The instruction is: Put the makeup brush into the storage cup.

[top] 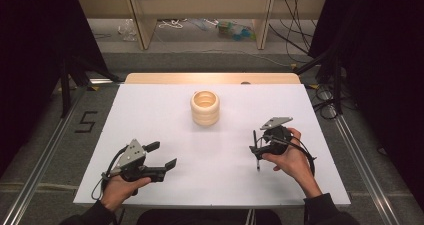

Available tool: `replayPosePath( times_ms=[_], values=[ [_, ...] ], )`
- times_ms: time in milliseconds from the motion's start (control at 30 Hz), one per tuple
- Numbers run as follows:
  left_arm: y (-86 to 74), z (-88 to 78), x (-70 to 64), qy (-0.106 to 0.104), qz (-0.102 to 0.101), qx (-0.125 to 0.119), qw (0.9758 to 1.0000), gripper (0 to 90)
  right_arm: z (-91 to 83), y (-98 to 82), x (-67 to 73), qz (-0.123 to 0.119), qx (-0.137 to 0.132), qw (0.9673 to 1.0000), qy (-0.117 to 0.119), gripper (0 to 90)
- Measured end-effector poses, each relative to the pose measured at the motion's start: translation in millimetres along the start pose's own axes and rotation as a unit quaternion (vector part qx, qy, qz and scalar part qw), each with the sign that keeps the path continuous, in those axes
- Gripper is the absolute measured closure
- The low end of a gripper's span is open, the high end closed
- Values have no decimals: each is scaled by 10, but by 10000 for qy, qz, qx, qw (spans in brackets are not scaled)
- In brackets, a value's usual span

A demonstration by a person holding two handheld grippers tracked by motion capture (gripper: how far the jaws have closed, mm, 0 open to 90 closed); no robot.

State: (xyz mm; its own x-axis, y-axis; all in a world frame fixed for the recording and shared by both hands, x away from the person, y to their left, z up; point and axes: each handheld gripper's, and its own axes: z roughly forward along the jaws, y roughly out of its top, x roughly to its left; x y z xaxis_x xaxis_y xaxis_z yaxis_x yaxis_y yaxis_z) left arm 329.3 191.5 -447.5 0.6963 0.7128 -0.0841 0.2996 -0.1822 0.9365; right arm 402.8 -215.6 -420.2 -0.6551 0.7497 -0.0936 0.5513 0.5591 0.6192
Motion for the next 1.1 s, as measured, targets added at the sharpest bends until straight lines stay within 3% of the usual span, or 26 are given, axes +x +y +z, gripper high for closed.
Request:
replayPosePath(
  times_ms=[333, 367, 600, 733, 800, 833, 1100],
  values=[
    [-1, 4, 13, -47, -8, -12, 10000, 160, 189, 102, -94, 88, 408, 9991, 94, 215],
    [5, 4, 16, -46, 23, -27, 10000, 160, 223, 112, -94, 128, 619, 9980, 45, 227],
    [9, 9, 14, -40, -61, -38, 10000, 162, 307, 156, -136, 20, 1015, 9948, 86, 255],
    [6, 7, 8, -34, -47, 2, 10000, 161, 352, 185, -151, -45, 1183, 9927, 210, 266],
    [8, 9, 4, -32, -49, 4, 10000, 162, 364, 188, -150, -54, 1218, 9923, 204, 272],
    [4, 4, 3, -49, 50, 19, 10000, 162, 380, 190, -160, -77, 1285, 9915, 214, 280],
    [16, 6, 1, -52, 21, -16, 10000, 162, 434, 217, -205, 3, 1510, 9883, 208, 323]
  ],
)
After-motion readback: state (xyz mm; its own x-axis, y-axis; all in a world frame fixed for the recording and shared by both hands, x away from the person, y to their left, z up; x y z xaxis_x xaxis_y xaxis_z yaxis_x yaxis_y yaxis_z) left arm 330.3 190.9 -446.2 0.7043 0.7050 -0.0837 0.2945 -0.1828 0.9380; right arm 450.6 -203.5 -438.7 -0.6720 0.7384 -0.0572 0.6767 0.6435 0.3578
